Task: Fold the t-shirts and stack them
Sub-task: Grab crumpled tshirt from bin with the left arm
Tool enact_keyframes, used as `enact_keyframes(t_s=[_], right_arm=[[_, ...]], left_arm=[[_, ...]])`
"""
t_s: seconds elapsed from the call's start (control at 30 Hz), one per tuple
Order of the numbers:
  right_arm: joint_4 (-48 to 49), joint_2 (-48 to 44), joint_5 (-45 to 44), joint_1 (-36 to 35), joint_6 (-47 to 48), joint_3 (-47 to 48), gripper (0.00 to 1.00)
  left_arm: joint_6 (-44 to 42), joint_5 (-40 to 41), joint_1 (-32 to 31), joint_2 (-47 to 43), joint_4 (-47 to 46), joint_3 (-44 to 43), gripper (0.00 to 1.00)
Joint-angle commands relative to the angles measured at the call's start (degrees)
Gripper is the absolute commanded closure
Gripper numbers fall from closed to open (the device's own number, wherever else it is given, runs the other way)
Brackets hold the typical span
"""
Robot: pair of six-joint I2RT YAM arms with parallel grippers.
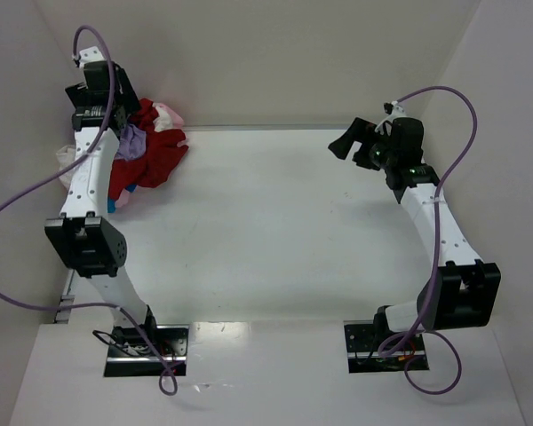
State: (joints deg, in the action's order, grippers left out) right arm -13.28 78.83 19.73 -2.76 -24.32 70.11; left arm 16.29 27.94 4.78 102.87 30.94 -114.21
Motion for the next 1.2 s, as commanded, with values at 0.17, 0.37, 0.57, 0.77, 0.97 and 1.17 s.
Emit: enact_keyframes(t_s=[0.17,0.37,0.57,0.77,0.97,1.17], right_arm=[[2.4,0.1,1.9,-0.5,0.9,0.7,0.00],[1.9,0.6,2.9,-0.5,0.9,0.7,0.00],[2.4,1.2,4.1,-0.5,0.4,0.7,0.00],[2.9,1.7,4.6,-0.5,0.4,0.7,0.00],[3.4,1.7,4.0,-0.5,0.4,0.2,0.00],[4.5,2.2,4.0,-0.5,0.4,0.2,0.00]], left_arm=[[5.9,-6.4,8.8,10.9,-0.3,-3.5,0.00],[6.4,-7.8,11.5,15.8,-2.7,-4.8,0.00],[6.9,-10.4,12.6,18.3,-6.5,-4.8,0.00],[6.9,-12.1,12.6,22.5,-6.3,-6.7,0.09],[6.9,-10.2,12.6,24.4,-5.8,-7.3,0.11],[6.9,-8.7,12.6,25.5,-5.8,-7.3,0.41]])
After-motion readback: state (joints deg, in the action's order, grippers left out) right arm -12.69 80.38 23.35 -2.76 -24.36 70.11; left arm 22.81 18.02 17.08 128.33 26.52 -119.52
